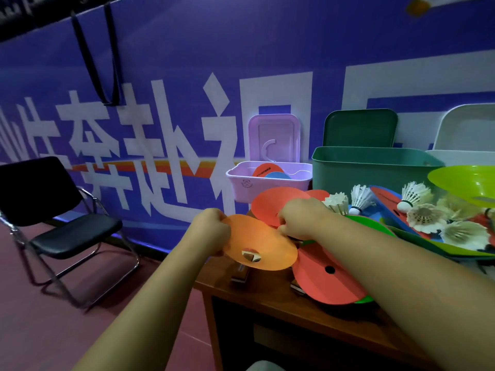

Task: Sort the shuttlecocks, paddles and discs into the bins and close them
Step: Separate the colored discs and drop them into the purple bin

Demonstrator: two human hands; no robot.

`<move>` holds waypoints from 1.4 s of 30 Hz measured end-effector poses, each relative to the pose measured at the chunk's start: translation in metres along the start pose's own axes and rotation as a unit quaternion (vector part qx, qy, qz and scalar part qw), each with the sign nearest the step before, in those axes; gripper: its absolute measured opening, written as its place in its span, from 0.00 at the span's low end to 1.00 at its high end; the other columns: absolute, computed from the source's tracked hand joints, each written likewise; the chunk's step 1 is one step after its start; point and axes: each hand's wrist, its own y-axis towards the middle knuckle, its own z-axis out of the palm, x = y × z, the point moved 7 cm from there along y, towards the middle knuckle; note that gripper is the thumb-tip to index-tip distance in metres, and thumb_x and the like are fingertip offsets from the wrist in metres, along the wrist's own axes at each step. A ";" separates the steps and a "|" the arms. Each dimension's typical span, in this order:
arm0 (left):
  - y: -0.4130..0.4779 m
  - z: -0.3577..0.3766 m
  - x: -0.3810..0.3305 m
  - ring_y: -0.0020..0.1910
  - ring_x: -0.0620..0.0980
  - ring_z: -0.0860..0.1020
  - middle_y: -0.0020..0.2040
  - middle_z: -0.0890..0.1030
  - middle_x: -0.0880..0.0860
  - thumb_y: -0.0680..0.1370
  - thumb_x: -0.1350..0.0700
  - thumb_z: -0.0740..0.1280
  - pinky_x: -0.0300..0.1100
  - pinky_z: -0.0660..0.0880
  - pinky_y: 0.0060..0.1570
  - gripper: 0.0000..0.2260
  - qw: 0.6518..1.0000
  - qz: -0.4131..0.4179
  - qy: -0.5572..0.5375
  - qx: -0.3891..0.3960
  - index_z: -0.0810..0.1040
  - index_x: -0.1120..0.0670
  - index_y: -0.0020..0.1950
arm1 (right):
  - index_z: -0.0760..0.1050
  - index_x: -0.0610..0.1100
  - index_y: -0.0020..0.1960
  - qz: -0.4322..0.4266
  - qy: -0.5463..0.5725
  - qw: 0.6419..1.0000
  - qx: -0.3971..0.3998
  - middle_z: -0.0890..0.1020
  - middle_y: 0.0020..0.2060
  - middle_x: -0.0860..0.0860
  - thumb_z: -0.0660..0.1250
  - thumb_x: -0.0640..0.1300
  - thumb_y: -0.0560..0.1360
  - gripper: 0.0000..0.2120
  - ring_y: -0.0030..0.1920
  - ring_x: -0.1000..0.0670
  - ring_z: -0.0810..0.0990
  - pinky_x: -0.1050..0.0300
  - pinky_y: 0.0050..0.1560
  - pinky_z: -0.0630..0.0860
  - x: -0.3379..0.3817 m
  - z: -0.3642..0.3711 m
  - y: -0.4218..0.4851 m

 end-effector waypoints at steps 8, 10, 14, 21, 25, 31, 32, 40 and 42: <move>-0.016 -0.024 -0.001 0.41 0.56 0.83 0.47 0.81 0.55 0.82 0.58 0.62 0.41 0.78 0.27 0.08 0.998 0.040 -0.052 -0.026 0.79 0.53 0.58 | 0.85 0.55 0.53 0.040 0.038 0.998 -0.013 0.85 0.51 0.54 0.64 0.53 0.75 0.13 0.54 0.45 0.82 0.51 0.51 0.76 -0.001 -0.003 0.009; -0.016 -0.026 -0.001 0.41 0.55 0.83 0.47 0.81 0.55 0.82 0.57 0.62 0.40 0.77 0.26 0.08 0.997 0.045 -0.054 -0.026 0.79 0.53 0.57 | 0.84 0.58 0.60 0.031 0.037 0.999 0.017 0.85 0.56 0.55 0.64 0.57 0.76 0.16 0.59 0.46 0.81 0.50 0.56 0.78 0.001 -0.002 0.009; -0.017 -0.029 0.004 0.40 0.54 0.83 0.47 0.81 0.54 0.83 0.57 0.62 0.38 0.76 0.25 0.07 0.996 0.044 -0.070 -0.029 0.79 0.53 0.57 | 0.82 0.58 0.63 0.045 0.036 0.998 0.027 0.84 0.61 0.54 0.64 0.56 0.78 0.16 0.62 0.45 0.80 0.48 0.58 0.79 -0.001 0.005 0.014; -0.017 -0.032 0.018 0.42 0.54 0.83 0.47 0.81 0.54 0.83 0.56 0.63 0.41 0.79 0.29 0.06 0.992 0.039 -0.114 -0.035 0.80 0.52 0.56 | 0.81 0.48 0.56 0.081 0.053 0.990 -0.105 0.82 0.52 0.45 0.61 0.45 0.83 0.10 0.50 0.39 0.81 0.52 0.41 0.70 -0.012 -0.009 0.017; -0.018 -0.030 0.005 0.43 0.55 0.83 0.47 0.81 0.56 0.83 0.56 0.62 0.45 0.81 0.31 0.07 0.985 0.061 -0.157 -0.042 0.80 0.52 0.55 | 0.79 0.44 0.48 0.124 0.214 0.939 -0.239 0.83 0.46 0.42 0.61 0.44 0.83 0.10 0.46 0.38 0.80 0.49 0.42 0.76 -0.038 -0.041 0.002; -0.016 -0.012 -0.041 0.29 0.55 0.80 0.37 0.81 0.59 0.81 0.55 0.63 0.45 0.77 0.27 0.09 0.961 0.095 -0.254 -0.061 0.82 0.53 0.48 | 0.80 0.44 0.47 0.158 0.332 0.852 -0.372 0.83 0.43 0.49 0.69 0.44 0.78 0.03 0.45 0.47 0.79 0.54 0.44 0.73 -0.090 -0.097 -0.054; -0.016 -0.008 -0.049 0.29 0.54 0.80 0.36 0.81 0.58 0.81 0.55 0.63 0.44 0.77 0.28 0.09 0.955 0.094 -0.277 -0.055 0.82 0.54 0.48 | 0.80 0.44 0.48 0.161 0.336 0.844 -0.386 0.83 0.43 0.50 0.69 0.43 0.77 0.03 0.45 0.48 0.79 0.54 0.44 0.72 -0.099 -0.104 -0.065; -0.018 0.069 -0.183 0.26 0.51 0.80 0.38 0.78 0.60 0.84 0.61 0.63 0.45 0.81 0.32 0.07 0.871 0.121 -0.468 0.090 0.79 0.61 0.51 | 0.80 0.45 0.51 0.253 0.278 0.808 -0.454 0.83 0.45 0.50 0.69 0.44 0.77 0.04 0.46 0.48 0.80 0.53 0.47 0.74 -0.222 -0.117 -0.188; -0.028 0.089 -0.224 0.28 0.52 0.83 0.38 0.80 0.59 0.85 0.61 0.63 0.45 0.83 0.32 0.06 0.841 0.124 -0.510 0.130 0.77 0.62 0.52 | 0.80 0.44 0.50 0.273 0.261 0.803 -0.461 0.83 0.45 0.49 0.69 0.44 0.78 0.04 0.47 0.47 0.81 0.51 0.48 0.77 -0.253 -0.113 -0.220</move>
